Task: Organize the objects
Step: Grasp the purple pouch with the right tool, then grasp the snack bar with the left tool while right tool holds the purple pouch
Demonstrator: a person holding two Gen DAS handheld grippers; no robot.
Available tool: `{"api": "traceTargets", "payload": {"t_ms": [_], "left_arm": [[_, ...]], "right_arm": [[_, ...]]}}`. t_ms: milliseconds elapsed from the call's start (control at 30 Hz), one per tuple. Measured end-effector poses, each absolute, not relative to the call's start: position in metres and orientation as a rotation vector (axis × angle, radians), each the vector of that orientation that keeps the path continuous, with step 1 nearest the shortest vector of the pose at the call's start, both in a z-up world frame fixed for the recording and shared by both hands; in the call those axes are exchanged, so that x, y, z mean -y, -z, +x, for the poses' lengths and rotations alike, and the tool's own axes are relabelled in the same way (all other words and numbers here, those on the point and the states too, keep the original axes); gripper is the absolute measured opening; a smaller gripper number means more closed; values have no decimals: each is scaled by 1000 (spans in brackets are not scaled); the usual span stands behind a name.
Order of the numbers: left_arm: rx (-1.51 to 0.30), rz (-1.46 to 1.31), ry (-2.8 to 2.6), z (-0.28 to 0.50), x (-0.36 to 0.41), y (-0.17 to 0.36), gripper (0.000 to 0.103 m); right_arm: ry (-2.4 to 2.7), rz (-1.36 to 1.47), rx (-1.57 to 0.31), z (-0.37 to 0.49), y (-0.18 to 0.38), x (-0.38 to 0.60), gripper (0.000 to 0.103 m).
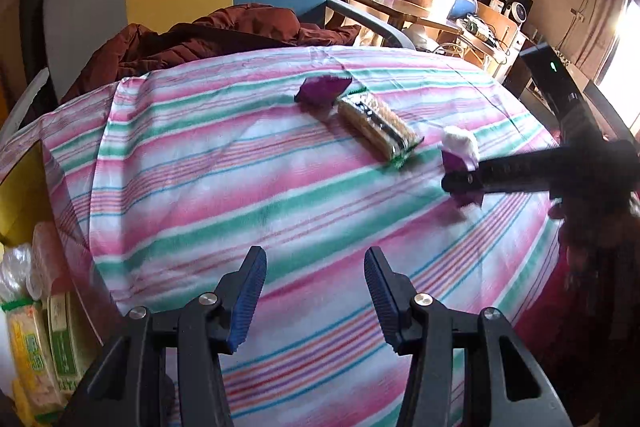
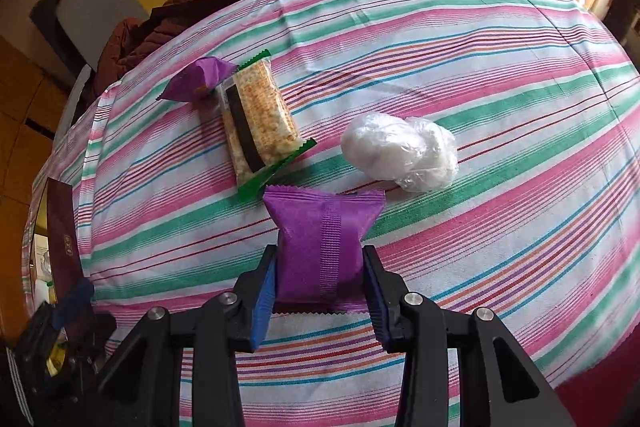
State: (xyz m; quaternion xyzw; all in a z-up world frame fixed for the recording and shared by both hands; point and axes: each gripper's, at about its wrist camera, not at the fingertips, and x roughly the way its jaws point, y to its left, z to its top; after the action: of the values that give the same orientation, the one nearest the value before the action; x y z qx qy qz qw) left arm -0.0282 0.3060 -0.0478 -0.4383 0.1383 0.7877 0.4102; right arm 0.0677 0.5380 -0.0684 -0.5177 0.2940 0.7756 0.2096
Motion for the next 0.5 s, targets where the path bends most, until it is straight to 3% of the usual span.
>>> {"api": "traceTargets", "payload": {"t_ms": [500], "left_arm": [[-279,-1244,-1918,-89,-448,60,53]], "right_arm": [[-2247,-913,-1052,108,24,-580,41]]}}
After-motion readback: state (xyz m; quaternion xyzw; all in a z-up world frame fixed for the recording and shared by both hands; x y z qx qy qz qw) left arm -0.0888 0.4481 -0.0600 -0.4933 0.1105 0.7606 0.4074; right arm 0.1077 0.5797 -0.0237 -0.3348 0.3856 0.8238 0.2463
